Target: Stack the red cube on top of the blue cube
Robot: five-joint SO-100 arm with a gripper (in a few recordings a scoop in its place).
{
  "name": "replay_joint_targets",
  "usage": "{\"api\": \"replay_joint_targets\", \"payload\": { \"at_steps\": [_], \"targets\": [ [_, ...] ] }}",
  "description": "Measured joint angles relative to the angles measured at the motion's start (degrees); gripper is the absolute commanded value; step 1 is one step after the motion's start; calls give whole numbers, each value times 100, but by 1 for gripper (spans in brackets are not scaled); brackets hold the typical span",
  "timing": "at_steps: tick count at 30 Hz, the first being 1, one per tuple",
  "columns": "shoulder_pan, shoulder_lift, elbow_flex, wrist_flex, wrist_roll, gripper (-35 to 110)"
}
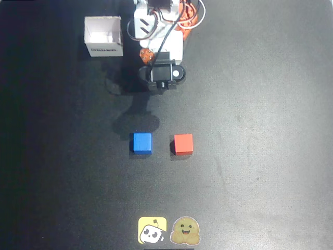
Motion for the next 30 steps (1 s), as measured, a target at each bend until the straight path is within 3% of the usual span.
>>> {"api": "replay_joint_targets", "payload": {
  "at_steps": [30],
  "targets": [
    [0, 0, 0, 0, -88, 0]
  ]
}}
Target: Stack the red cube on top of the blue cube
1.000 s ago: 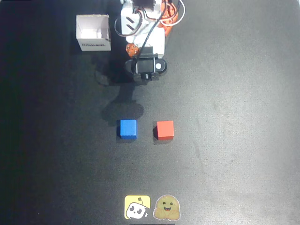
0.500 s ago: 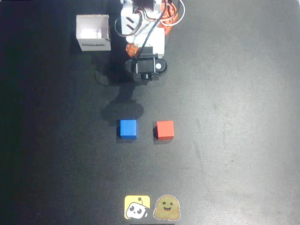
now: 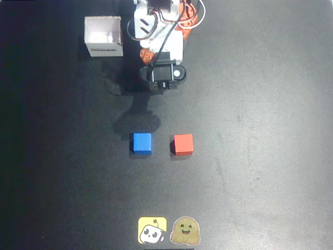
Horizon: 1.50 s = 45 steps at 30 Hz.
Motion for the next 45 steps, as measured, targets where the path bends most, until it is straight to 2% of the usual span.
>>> {"api": "replay_joint_targets", "payload": {
  "at_steps": [8, 22, 30, 41, 45],
  "targets": [
    [-26, -281, -431, 141, -70, 0],
    [-510, -5493, -4201, -325, -44, 0],
    [-1055, -7805, -5748, -554, 457, 0],
    [-1248, -9211, -6601, -888, 870, 0],
    [-1239, -9325, -6662, -1011, 940, 12]
  ]
}}
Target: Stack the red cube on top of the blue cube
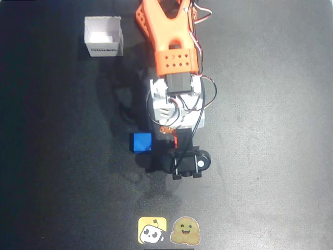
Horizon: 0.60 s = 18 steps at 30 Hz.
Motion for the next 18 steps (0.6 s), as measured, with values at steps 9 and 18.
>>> {"api": "replay_joint_targets", "payload": {
  "at_steps": [9, 18],
  "targets": [
    [-229, -237, -185, -211, 167, 27],
    [-396, -554, -185, -589, 369, 27]
  ]
}}
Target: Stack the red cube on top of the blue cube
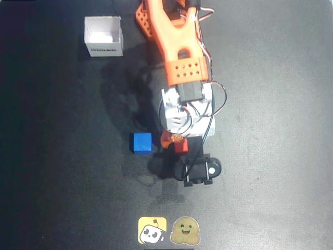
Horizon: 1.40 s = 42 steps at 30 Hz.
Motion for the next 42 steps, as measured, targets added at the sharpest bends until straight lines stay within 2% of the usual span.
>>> {"api": "replay_joint_targets", "payload": {
  "at_steps": [7, 12, 22, 32, 42],
  "targets": [
    [-26, -246, 26, -343, 141, 22],
    [-26, -299, 272, -562, 149, 0],
    [-9, -44, 527, -580, 290, 0],
    [598, 896, 527, 396, -141, 0],
    [1292, 1002, 88, 1230, -527, 0]
  ]
}}
